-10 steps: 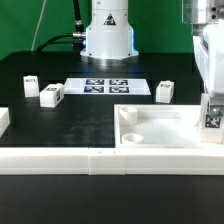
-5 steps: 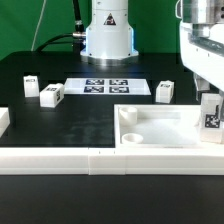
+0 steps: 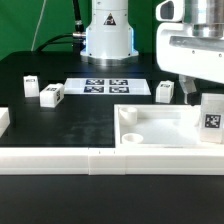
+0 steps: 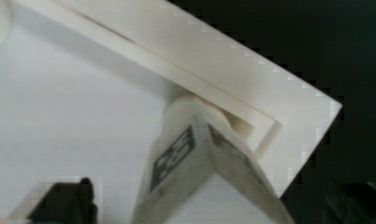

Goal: Assemble one leg

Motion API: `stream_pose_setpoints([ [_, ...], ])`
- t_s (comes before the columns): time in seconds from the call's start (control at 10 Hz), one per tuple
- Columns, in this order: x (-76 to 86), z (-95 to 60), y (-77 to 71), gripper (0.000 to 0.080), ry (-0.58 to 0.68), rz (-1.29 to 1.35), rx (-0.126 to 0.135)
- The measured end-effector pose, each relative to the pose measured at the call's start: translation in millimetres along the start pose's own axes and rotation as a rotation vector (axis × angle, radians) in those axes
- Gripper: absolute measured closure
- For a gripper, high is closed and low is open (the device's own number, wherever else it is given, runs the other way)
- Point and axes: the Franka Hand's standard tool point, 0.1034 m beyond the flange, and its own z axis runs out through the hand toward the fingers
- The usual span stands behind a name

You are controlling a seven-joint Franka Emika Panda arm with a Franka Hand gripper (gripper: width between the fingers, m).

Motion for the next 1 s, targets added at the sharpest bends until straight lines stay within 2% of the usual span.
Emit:
stream_pose_setpoints([
  [0.4,0.3,-0.7,-1.5,0.015,0.007,-0.32,-0.005],
  [0.6,1.4,-0.8,-0.9,0.015,0.015,-0.54,-0.015],
  [0.8,2.3,-0.7,-0.6,0.015,0.02,-0.635,-0.021],
  [0.9,2.3,-0.7,-0.6,0.0239,0.02,-0.629,-0.021],
  [1.0,2.4,-0.7,-0.5,0.0374,0.02,-0.629,-0.021],
])
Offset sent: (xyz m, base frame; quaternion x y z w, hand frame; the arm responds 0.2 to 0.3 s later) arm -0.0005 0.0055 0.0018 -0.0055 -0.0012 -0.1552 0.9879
